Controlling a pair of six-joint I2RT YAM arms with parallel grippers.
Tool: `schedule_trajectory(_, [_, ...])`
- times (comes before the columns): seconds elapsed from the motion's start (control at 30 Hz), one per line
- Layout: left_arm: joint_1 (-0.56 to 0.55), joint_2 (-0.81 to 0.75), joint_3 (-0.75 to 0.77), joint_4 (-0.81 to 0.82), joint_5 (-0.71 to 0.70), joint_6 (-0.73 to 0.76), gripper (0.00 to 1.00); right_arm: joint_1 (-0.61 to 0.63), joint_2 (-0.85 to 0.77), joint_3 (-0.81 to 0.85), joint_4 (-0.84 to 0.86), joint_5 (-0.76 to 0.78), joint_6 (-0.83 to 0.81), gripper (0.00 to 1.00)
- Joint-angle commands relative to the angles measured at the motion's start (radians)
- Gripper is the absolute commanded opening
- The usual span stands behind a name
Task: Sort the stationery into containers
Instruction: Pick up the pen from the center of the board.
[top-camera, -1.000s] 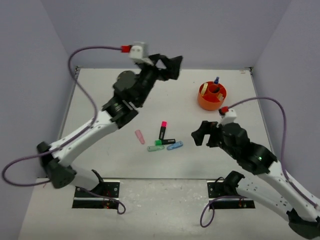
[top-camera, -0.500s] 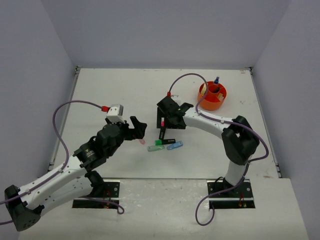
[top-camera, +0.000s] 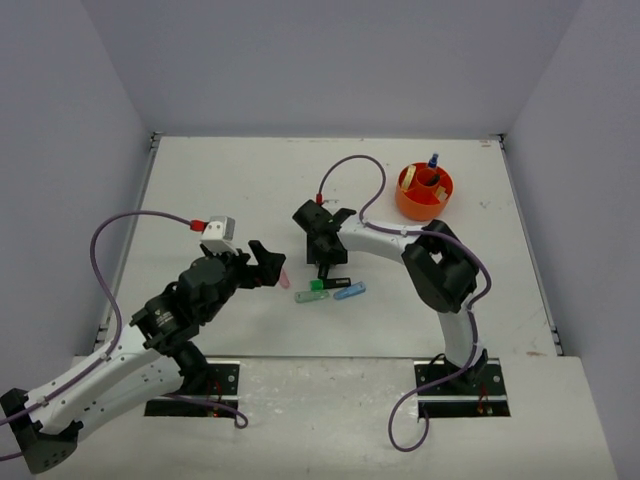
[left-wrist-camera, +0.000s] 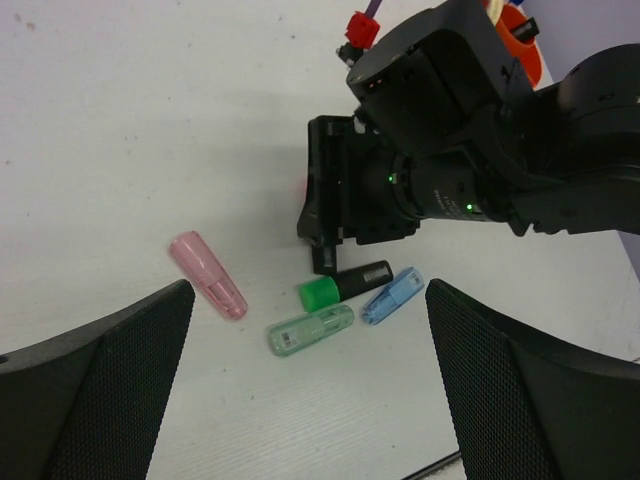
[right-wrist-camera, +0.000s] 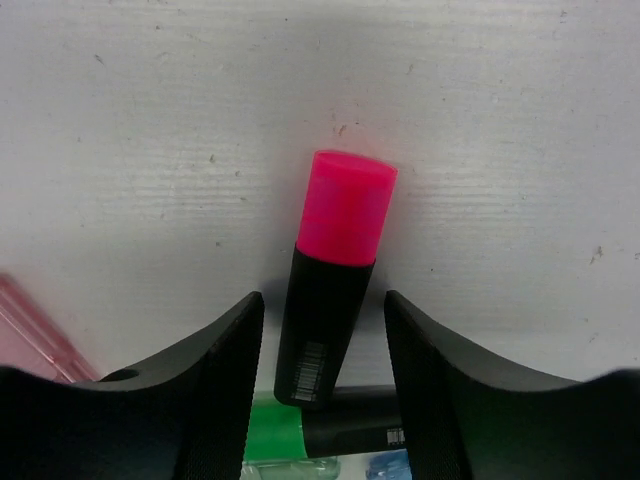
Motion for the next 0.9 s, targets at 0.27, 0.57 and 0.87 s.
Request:
schedule_trajectory(0.27, [-0.004,0.018,-0.019,0.003,0.001,0.025,1.0,0.012,-0.054,-0.086,0.07,0.021,0.045,0.3])
schedule_trajectory(0.57, [-0.003,0.063,-0.027,0.042,-0.002,-0.016,1.0,0.016,-0.165,-0.07,0.1,0.082,-0.07,0.0])
schedule_trajectory(0.87, [-0.002,0.05,0.018,0.263,0.166,-0.057,1.0,0.161,-0.695,-0.501,0.502,-0.05,-0.425,0.0])
